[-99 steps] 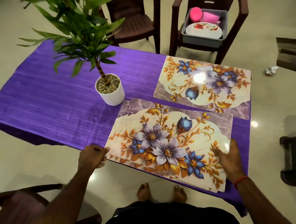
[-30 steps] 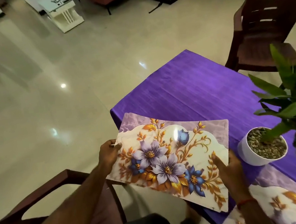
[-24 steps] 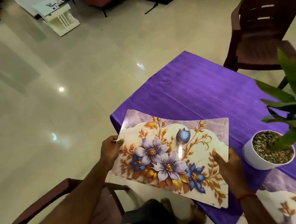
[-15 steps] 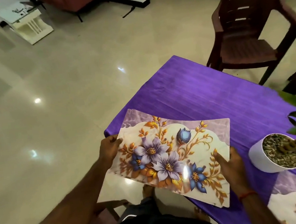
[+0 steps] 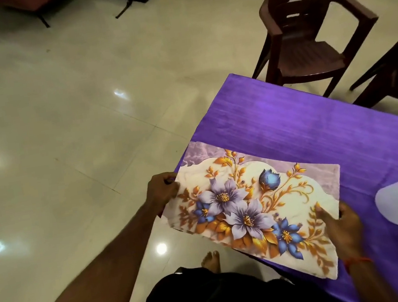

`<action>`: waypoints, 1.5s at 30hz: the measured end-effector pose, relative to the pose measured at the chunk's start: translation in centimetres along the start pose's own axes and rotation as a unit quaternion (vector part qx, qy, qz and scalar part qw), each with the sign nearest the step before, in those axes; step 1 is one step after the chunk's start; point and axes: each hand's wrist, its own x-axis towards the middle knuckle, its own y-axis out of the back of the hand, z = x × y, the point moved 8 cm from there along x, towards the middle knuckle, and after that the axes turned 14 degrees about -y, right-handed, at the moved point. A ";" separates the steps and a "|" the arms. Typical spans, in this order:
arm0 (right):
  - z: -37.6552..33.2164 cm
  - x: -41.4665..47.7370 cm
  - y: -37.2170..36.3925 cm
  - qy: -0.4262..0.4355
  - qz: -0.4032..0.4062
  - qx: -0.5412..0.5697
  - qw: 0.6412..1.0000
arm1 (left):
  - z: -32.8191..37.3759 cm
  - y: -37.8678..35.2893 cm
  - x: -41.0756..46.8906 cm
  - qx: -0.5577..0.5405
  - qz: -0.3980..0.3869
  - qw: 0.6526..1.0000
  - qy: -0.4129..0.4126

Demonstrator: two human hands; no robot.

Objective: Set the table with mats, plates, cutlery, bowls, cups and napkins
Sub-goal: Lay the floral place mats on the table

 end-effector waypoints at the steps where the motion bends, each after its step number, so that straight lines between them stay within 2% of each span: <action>1: 0.0 0.0 0.0 -0.007 0.014 -0.002 1.000 | 0.2 0.1 0.6 0.013 -0.007 1.000 -0.011; 6: -0.5 -0.5 0.5 -0.031 0.055 -0.012 0.998 | -0.7 0.3 2.8 0.023 -0.008 0.999 -0.029; 9: -0.4 -1.0 0.5 -0.045 0.052 -0.005 0.998 | -0.8 0.2 3.6 0.011 -0.014 0.999 -0.033; 15: 0.3 -1.8 0.0 -0.059 0.056 -0.045 0.996 | -0.6 0.2 5.4 0.104 -0.018 0.991 -0.077; 22: -1.2 -3.9 -0.1 -0.008 0.080 -0.049 0.996 | -1.5 0.0 5.5 0.123 -0.048 0.989 -0.067; 32: -0.8 -3.1 -1.5 0.008 -0.001 -0.112 0.994 | -1.9 -0.6 6.0 0.173 -0.095 0.977 -0.081; 45: -0.7 -3.0 -1.4 0.014 -0.002 -0.135 0.991 | -1.3 -0.4 6.1 0.194 -0.092 0.972 -0.098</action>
